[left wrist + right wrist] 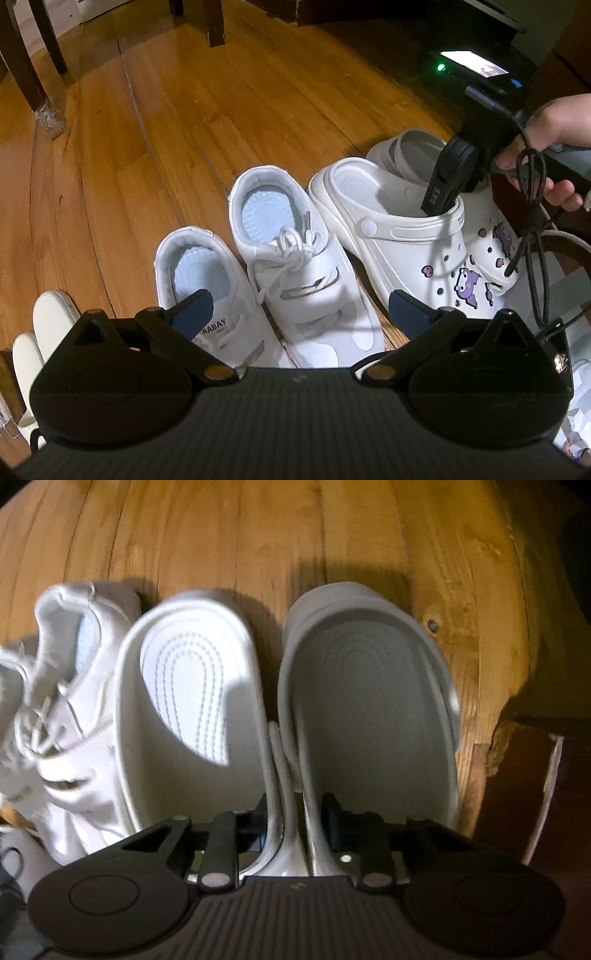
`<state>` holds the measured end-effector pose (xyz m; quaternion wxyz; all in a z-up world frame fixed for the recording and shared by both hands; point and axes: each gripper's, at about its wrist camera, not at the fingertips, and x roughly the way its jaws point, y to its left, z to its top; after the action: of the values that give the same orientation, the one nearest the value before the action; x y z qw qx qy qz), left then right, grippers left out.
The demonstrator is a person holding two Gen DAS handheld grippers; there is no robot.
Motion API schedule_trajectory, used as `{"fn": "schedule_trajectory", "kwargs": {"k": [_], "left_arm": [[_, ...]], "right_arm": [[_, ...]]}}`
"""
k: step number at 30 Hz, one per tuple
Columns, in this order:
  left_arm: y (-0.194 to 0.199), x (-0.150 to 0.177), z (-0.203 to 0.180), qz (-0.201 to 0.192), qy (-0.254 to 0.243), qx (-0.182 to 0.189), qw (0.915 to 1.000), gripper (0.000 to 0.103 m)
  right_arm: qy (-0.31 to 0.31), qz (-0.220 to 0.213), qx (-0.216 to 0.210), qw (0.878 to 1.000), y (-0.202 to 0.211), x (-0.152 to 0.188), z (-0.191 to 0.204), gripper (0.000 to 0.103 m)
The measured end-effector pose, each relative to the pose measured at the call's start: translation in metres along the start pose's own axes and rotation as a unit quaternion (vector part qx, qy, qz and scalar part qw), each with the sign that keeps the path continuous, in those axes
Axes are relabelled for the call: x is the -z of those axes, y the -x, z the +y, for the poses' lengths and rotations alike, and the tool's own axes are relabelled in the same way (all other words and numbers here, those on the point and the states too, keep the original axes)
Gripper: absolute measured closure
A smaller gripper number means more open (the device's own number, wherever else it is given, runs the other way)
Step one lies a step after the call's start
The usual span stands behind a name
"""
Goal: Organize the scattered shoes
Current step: 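Lift the clog pair with the right gripper and carry it across the floor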
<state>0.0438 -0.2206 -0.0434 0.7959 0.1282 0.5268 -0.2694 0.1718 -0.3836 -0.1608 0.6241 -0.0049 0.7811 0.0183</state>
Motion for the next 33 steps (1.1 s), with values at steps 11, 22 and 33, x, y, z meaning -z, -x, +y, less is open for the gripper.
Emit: {"fn": "schedule_trajectory", "kwargs": {"k": [11, 22, 33], "left_arm": [[0.024, 0.02, 0.054, -0.024, 0.068, 0.003, 0.9974, 0.0], [0.047, 0.031, 0.105, -0.066, 0.096, 0.017, 0.9931, 0.0], [0.075, 0.07, 0.191, -0.094, 0.144, 0.024, 0.9848, 0.0]], "right_arm": [[0.065, -0.01, 0.093, 0.994, 0.005, 0.028, 0.033, 0.079], [0.192, -0.07, 0.253, 0.946, 0.09, 0.043, 0.097, 0.079], [0.444, -0.143, 0.401, 0.788, 0.113, 0.037, 0.278, 0.079]]}}
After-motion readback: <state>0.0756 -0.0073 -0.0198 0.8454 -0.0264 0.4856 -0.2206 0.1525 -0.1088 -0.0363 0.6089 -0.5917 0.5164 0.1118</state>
